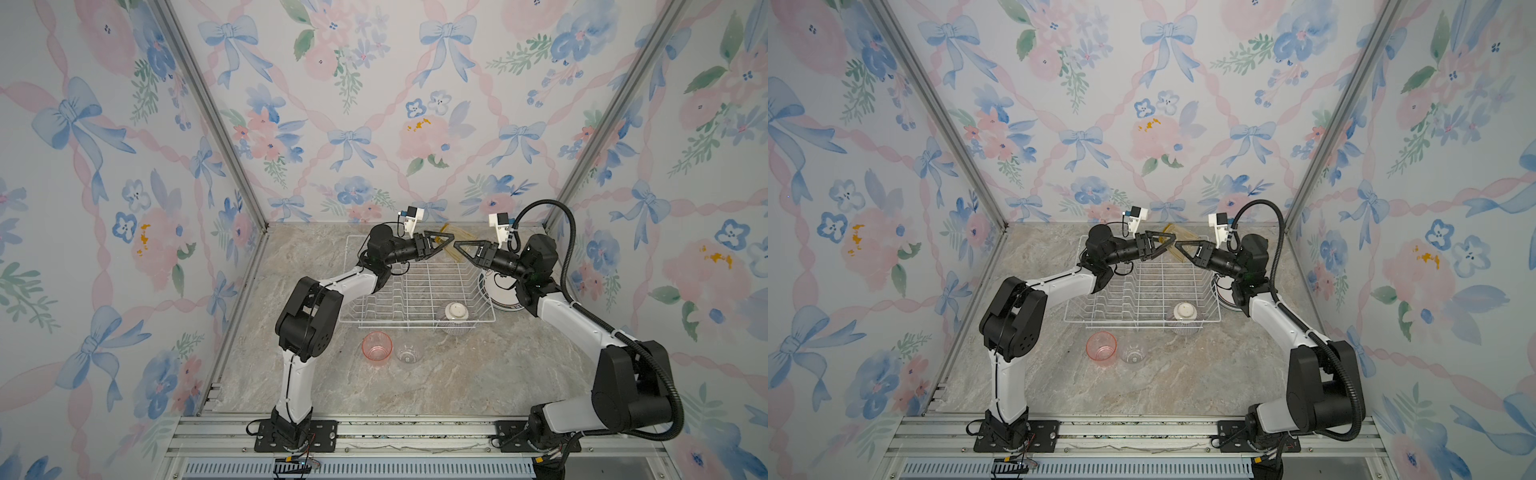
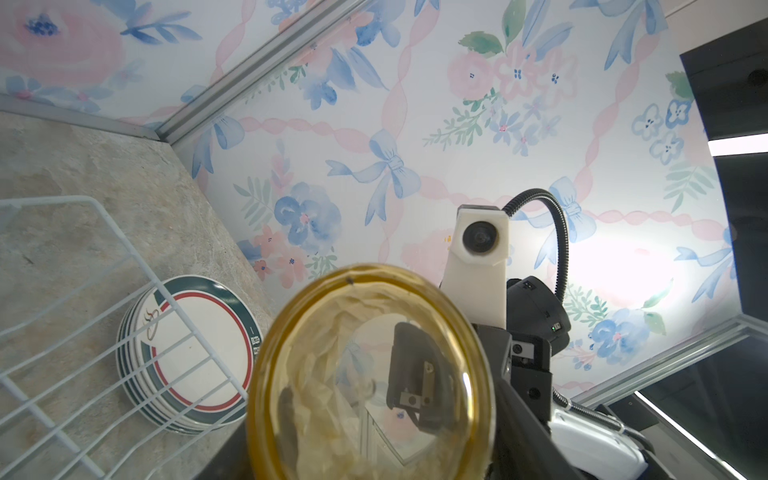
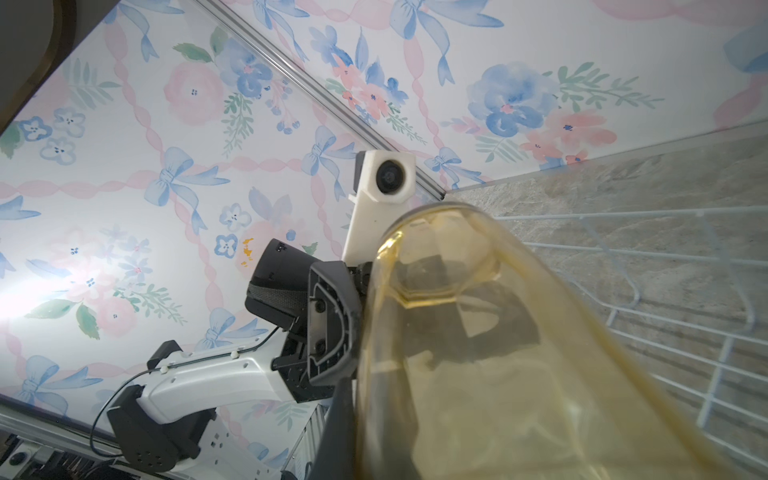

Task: Unload the mixed dishes from the dish rack
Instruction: 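Close the right gripper on the yellow glass and open the left gripper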

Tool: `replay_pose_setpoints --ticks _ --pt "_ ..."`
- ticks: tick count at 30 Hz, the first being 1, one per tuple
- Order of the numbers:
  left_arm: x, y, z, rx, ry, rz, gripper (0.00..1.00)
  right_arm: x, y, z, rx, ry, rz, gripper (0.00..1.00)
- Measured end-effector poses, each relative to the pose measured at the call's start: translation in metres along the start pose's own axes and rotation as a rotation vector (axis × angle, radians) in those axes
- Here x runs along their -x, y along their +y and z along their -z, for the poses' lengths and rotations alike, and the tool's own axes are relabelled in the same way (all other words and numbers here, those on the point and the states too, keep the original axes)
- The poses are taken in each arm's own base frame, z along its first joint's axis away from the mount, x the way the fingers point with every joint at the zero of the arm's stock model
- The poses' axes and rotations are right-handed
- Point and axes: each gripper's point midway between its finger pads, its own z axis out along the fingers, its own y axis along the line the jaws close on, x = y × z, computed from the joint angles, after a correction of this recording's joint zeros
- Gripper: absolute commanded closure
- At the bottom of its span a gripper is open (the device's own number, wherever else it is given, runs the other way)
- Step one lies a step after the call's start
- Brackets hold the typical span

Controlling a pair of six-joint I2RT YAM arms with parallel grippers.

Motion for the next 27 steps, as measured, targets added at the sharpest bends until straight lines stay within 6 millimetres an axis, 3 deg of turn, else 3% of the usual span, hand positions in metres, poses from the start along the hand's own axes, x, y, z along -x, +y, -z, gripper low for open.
replay_pose_setpoints --ticks 4,13,21,27 --pt "0.002 -0.003 0.0 -0.017 -0.011 0.003 0.34 0.002 0.002 0.0 0.005 -0.01 0.015 1.0" --pt "-0.002 -0.003 -0.001 -0.024 -0.019 -0.033 0.15 0.003 0.006 0.0 -0.037 -0.006 0.033 1.0" --pt "-0.004 -0.002 0.002 -0.016 -0.028 -0.084 0.13 0.0 0.012 0.011 -0.125 0.02 0.071 1.0" --pt "-0.006 0.006 0.006 0.052 -0.036 -0.13 0.13 0.001 0.02 0.033 -0.299 0.062 0.188 1.0"
